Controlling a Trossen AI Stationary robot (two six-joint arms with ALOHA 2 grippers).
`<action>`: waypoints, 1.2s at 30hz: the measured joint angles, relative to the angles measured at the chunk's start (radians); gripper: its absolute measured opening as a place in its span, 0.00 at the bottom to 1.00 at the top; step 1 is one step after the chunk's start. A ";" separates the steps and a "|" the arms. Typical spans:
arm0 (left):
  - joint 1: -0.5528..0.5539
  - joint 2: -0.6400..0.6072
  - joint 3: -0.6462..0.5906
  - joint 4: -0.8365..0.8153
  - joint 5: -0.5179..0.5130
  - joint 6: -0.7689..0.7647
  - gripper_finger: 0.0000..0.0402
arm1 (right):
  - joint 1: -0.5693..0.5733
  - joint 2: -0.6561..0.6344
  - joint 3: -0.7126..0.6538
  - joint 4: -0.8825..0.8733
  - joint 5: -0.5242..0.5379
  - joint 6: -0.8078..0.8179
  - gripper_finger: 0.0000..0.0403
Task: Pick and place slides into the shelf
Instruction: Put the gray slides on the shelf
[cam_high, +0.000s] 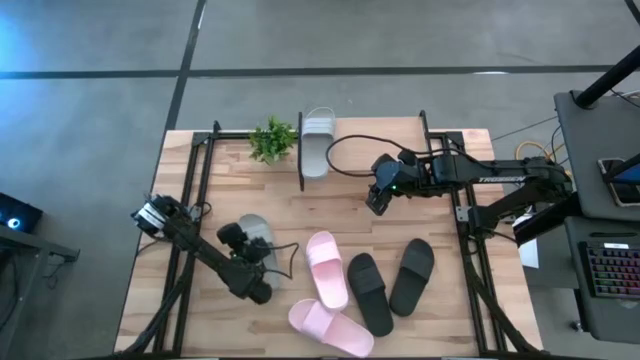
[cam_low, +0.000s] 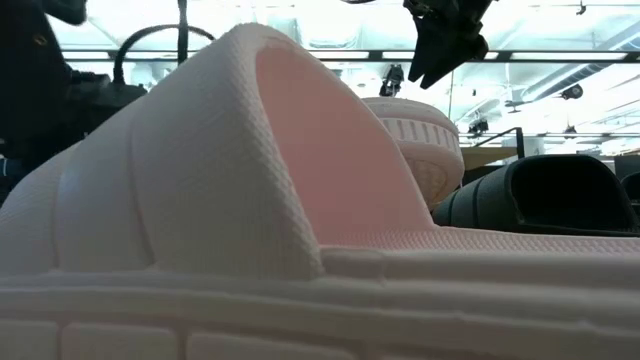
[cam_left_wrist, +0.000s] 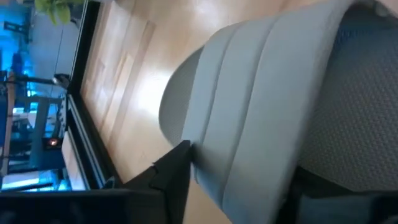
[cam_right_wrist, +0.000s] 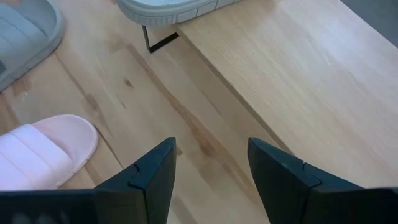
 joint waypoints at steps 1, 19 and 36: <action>0.009 -0.005 -0.011 0.009 -0.001 0.000 0.28 | 0.000 0.000 0.000 0.000 0.000 0.005 0.48; 0.079 -0.392 0.055 0.034 -0.186 0.182 0.00 | 0.003 -0.027 0.000 0.016 -0.004 0.030 0.48; 0.527 -0.489 0.323 1.035 -0.442 1.631 0.00 | 0.002 -0.252 0.001 0.062 0.267 0.101 0.48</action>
